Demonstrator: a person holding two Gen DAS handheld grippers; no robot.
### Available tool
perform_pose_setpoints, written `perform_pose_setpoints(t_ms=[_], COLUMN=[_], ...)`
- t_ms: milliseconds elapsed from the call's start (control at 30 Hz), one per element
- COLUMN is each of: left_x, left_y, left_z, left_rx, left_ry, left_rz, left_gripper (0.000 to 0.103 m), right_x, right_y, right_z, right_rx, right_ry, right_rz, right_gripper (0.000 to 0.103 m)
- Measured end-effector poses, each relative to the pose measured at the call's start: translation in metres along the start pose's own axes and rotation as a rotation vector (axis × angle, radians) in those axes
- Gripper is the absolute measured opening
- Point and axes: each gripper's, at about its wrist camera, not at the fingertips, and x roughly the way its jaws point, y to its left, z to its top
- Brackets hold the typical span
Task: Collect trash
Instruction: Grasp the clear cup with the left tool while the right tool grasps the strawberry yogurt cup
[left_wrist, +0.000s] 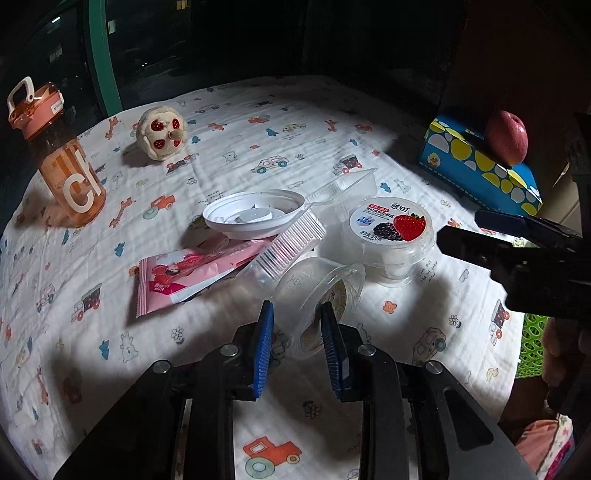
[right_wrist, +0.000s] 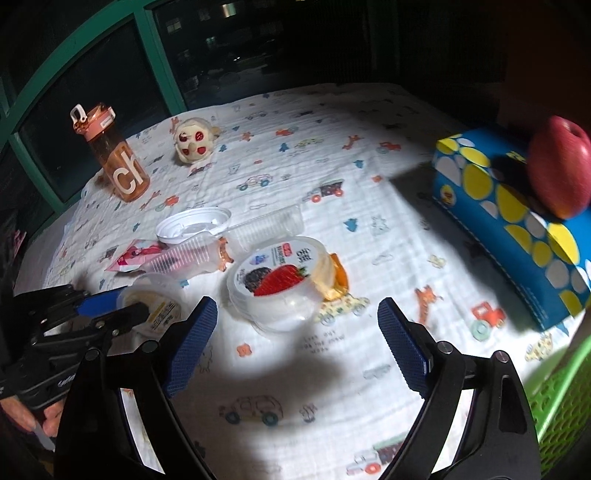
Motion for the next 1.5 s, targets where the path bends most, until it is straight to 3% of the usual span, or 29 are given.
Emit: perform_pose_setpoints(t_ms=[400, 767, 1200, 1500], left_x=[-0.01, -0.01, -0.024, -0.031], left_y=[0.018, 0.02, 0.004, -0.028], left_z=[-0.005, -0.005, 0.0, 0.004], left_rx=[-0.027, -0.04, -0.017, 0.032], left_ry=[-0.012, -0.006, -0.033, -0.04], left_rz=[0.005, 0.005, -0.02, -0.073], left_gripper=[0.026, 0.026, 0.026, 0.026], right_x=[0.055, 0.064, -0.007, -0.07], right_y=[0.022, 0.021, 0.003, -0.03], right_z=[0.015, 0.014, -0.004, -0.035], right_rx=[-0.128, -0.129, -0.013, 0.098], right_ry=[0.096, 0.115, 0.002, -0.077], right_rz=[-0.056, -0.058, 0.014, 0.004], right_gripper=[0.095, 0.09, 0.09, 0.09])
